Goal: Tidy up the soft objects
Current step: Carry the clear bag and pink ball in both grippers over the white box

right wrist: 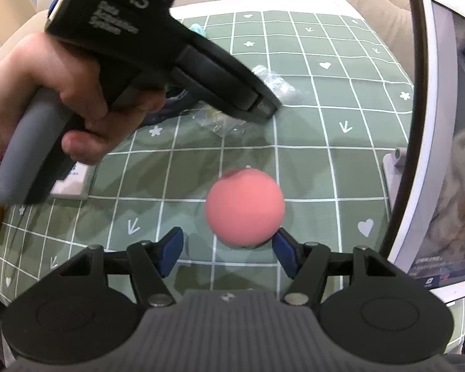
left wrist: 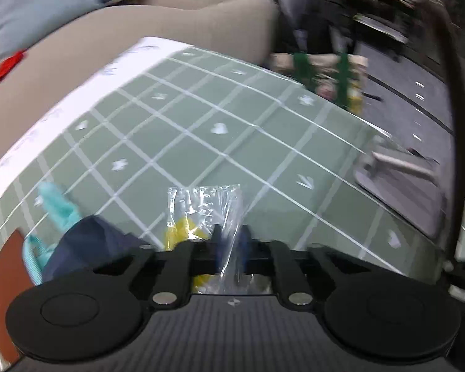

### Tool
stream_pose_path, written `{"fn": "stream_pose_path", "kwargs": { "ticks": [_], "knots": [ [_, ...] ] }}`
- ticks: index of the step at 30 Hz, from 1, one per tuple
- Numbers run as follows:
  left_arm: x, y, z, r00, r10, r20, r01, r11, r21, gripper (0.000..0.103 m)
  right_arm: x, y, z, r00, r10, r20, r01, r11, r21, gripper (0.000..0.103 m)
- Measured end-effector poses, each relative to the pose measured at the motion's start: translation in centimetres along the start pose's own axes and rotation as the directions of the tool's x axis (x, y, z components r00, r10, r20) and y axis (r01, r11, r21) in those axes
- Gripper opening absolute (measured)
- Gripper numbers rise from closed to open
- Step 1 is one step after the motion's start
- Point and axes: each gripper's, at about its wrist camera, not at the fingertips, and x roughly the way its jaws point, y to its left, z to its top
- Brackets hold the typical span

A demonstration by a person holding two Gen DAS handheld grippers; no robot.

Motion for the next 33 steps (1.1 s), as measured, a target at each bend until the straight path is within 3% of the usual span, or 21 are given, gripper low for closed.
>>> {"fn": "stream_pose_path", "kwargs": {
  "ticks": [2,5,12,17,19,21,28,33],
  "knots": [
    [0.0,-0.2,0.0,0.998,0.058,0.013,-0.057,0.997,-0.046,0.000,-0.1,-0.2,0.0,0.999,-0.036,0.011,0.036,0.999,0.007,0.042],
    [0.0,-0.9,-0.2,0.992,0.121,0.021,-0.120,0.991,-0.057,0.000,-0.3,-0.6,-0.1,0.999,-0.027,0.019,0.027,0.999,0.028,0.041],
    [-0.9,-1.2,-0.3,0.988,0.154,0.028,-0.151,0.984,-0.099,0.000,-0.6,-1.4,-0.1,0.999,-0.014,0.030,0.013,0.998,0.057,0.039],
    [-3.6,0.6,-0.5,0.990,0.141,0.021,-0.130,0.950,-0.284,0.001,-1.0,-4.7,-0.6,0.991,0.121,0.057,-0.130,0.975,0.178,0.036],
    [-5.1,1.1,-0.7,0.992,0.122,0.036,-0.103,0.938,-0.330,0.001,-1.2,-4.6,-0.6,0.992,0.112,0.055,-0.119,0.978,0.170,0.036],
    [-6.5,1.3,-1.0,0.989,0.141,0.035,-0.120,0.928,-0.352,0.001,-1.3,-4.4,-0.5,0.994,0.098,0.056,-0.107,0.980,0.169,0.036],
    [-10.8,1.0,-2.8,0.974,0.211,0.089,-0.170,0.927,-0.334,0.001,-1.9,-3.1,-0.9,0.996,0.064,0.066,-0.072,0.989,0.130,0.036],
    [-12.5,1.6,-4.6,0.966,0.251,0.067,-0.207,0.901,-0.382,0.001,-2.7,-1.4,-0.9,0.986,0.135,0.099,-0.140,0.989,0.043,0.036]
  ]
}}
